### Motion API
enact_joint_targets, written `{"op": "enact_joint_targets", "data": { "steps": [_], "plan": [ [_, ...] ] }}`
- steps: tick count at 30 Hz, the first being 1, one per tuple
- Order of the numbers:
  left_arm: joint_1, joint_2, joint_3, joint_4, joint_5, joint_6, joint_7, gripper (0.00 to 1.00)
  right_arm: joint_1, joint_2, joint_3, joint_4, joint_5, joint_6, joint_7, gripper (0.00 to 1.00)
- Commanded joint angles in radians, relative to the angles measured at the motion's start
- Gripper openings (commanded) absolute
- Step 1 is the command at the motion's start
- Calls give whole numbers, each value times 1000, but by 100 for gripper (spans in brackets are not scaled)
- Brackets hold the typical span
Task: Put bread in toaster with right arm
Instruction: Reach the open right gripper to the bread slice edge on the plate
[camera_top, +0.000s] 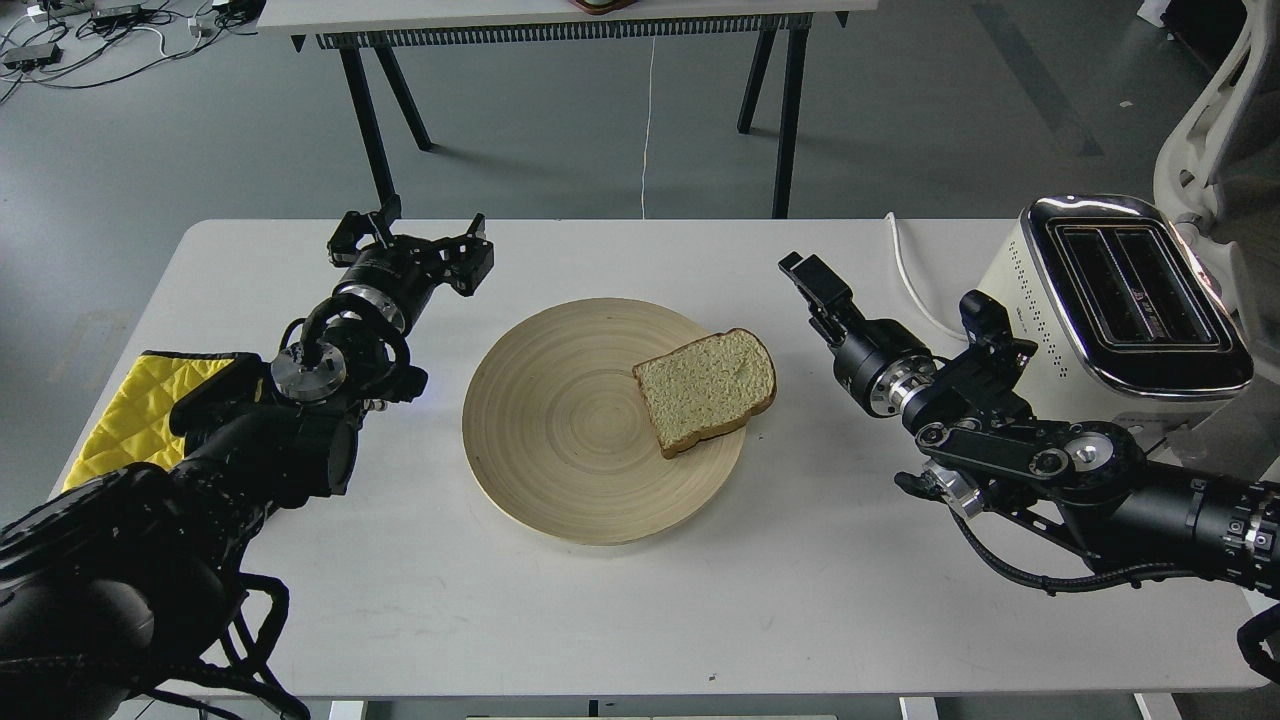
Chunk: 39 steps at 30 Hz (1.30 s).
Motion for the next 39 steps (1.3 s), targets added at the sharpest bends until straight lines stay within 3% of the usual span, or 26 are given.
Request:
{"op": "enact_joint_targets", "data": {
  "steps": [1,6,17,26,34,39],
  "plan": [
    [0,0,0,0,0,0,0,100,-29,23,0,-8,5,-1,0,98],
    [0,0,0,0,1,0,0,100,-47,54,0,-24,6,0,0,97],
    [0,0,0,0,1,0,0,100,-56,57,-5,-24,6,14,-18,82],
    [0,0,0,0,0,0,0,100,-58,72,-23,-25,5,17,-20,82],
    [0,0,0,0,1,0,0,100,-58,72,-31,-22,5,17,-20,70],
    [0,0,0,0,0,0,0,100,-58,72,-32,-20,2,17,-18,70]
  ]
}}
